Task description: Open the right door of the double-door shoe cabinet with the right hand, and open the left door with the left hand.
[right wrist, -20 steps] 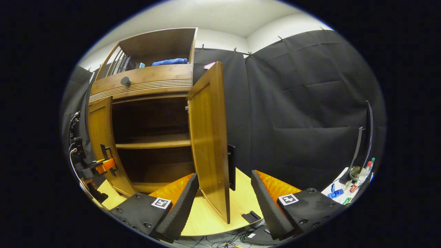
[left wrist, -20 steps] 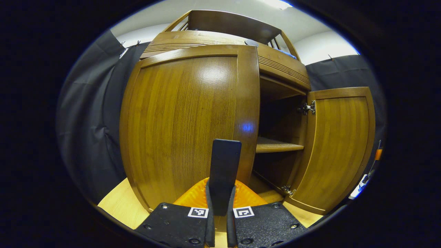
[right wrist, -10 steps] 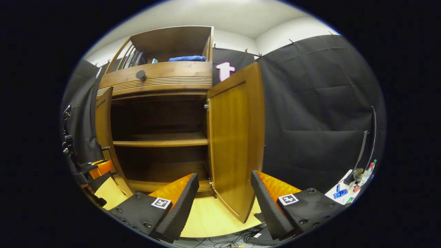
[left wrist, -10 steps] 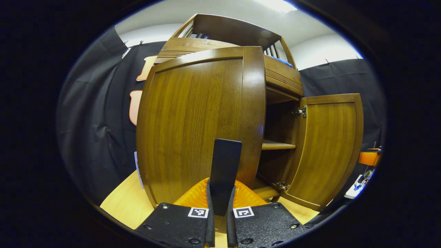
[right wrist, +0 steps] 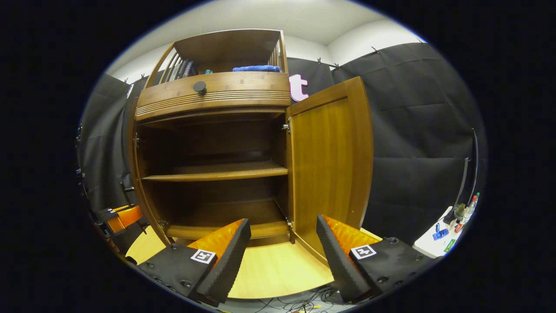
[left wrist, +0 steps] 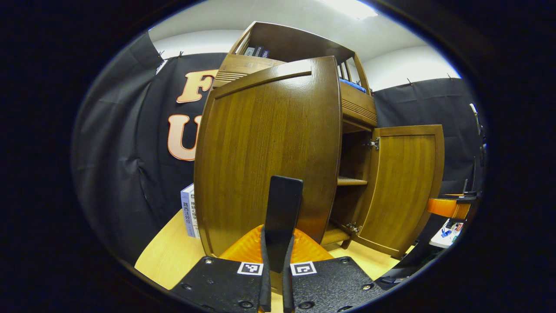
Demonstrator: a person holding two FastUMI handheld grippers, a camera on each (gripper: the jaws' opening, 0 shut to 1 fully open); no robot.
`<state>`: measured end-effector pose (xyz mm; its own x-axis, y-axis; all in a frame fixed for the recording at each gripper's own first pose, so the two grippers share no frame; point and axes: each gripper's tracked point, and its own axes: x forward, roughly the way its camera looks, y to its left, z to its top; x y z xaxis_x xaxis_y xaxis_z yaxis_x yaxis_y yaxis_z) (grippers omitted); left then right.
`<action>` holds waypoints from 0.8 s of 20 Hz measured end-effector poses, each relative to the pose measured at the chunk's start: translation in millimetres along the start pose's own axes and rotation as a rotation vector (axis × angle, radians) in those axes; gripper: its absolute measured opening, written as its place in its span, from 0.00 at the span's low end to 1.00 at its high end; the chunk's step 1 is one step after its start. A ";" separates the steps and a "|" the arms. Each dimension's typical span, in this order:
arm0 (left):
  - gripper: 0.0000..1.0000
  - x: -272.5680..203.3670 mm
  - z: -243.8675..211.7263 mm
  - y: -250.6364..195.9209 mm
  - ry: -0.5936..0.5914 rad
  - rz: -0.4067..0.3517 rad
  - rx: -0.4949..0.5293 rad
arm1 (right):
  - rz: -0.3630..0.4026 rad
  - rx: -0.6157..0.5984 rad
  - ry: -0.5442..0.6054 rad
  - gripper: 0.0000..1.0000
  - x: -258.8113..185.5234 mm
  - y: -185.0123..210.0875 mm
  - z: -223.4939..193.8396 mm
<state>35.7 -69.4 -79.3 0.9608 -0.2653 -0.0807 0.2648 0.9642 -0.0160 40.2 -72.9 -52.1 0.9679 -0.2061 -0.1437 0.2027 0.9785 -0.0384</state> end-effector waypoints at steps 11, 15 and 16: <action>0.11 -47.6 9.0 60.0 -0.001 0.059 0.010 | 0.045 -0.029 -0.005 0.98 -15.9 54.7 -10.3; 0.03 -64.8 13.4 93.7 -0.004 0.133 0.025 | 0.065 -0.035 -0.002 0.98 -18.5 69.5 -12.5; 0.05 -68.5 15.6 102.7 -0.006 0.156 0.024 | 0.070 -0.036 -0.002 0.98 -19.0 73.7 -12.0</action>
<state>-1.6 47.7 -59.8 0.9908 -0.1127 -0.0747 0.1145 0.9932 0.0197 35.0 3.0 -64.1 0.9799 -0.1368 -0.1451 0.1287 0.9896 -0.0642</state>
